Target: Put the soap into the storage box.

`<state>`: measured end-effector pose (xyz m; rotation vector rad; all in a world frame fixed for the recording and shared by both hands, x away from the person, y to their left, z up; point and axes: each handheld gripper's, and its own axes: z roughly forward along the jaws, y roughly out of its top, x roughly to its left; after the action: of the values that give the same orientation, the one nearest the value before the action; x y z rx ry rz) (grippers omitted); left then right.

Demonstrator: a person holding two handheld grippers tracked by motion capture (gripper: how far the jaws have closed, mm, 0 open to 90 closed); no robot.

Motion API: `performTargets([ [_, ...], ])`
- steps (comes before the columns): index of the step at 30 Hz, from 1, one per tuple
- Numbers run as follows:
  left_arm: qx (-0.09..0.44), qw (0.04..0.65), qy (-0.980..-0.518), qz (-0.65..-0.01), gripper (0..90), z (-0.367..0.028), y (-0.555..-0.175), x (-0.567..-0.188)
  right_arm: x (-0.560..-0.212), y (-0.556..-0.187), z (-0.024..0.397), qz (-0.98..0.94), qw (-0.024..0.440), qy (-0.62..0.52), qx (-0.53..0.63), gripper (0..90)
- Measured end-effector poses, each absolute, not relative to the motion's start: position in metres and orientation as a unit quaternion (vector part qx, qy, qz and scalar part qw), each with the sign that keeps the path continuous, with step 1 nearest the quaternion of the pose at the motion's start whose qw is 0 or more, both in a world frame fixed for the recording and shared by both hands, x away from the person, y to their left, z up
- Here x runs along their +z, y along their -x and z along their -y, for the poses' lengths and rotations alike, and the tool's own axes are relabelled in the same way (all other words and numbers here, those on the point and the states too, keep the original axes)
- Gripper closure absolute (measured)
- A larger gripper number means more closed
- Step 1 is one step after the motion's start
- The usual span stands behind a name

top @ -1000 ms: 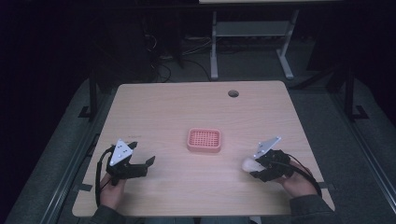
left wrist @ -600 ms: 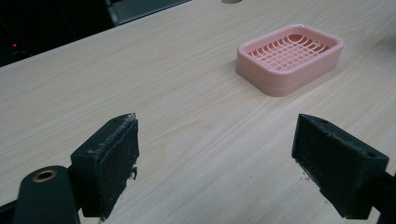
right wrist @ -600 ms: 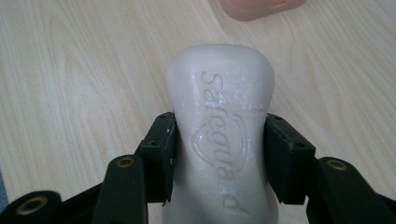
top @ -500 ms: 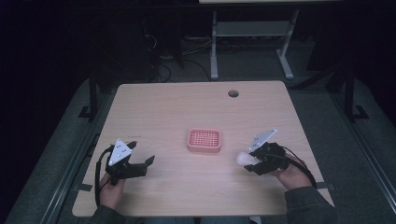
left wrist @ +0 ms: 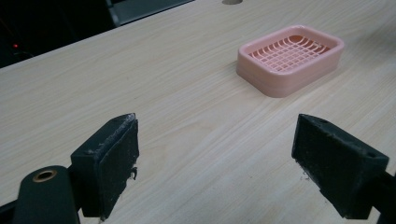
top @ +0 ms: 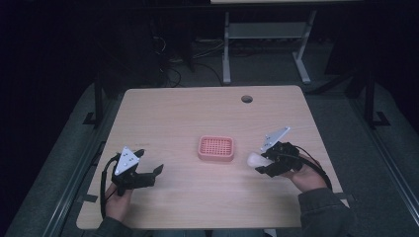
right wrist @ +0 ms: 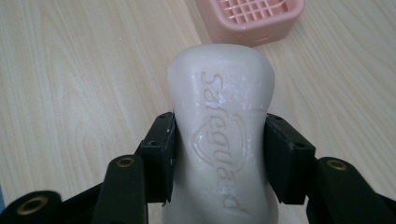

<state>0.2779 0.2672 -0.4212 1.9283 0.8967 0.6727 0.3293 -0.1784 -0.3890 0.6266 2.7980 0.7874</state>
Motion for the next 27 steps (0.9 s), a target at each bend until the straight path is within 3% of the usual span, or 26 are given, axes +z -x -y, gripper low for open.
performTargets([
  [27, 0.268, 0.442, -0.775, -0.364, 14.6, -0.268, -0.278, -0.422, -0.375, -0.377, 0.132, -0.948, 0.068, -0.171, 0.261, 48.9],
])
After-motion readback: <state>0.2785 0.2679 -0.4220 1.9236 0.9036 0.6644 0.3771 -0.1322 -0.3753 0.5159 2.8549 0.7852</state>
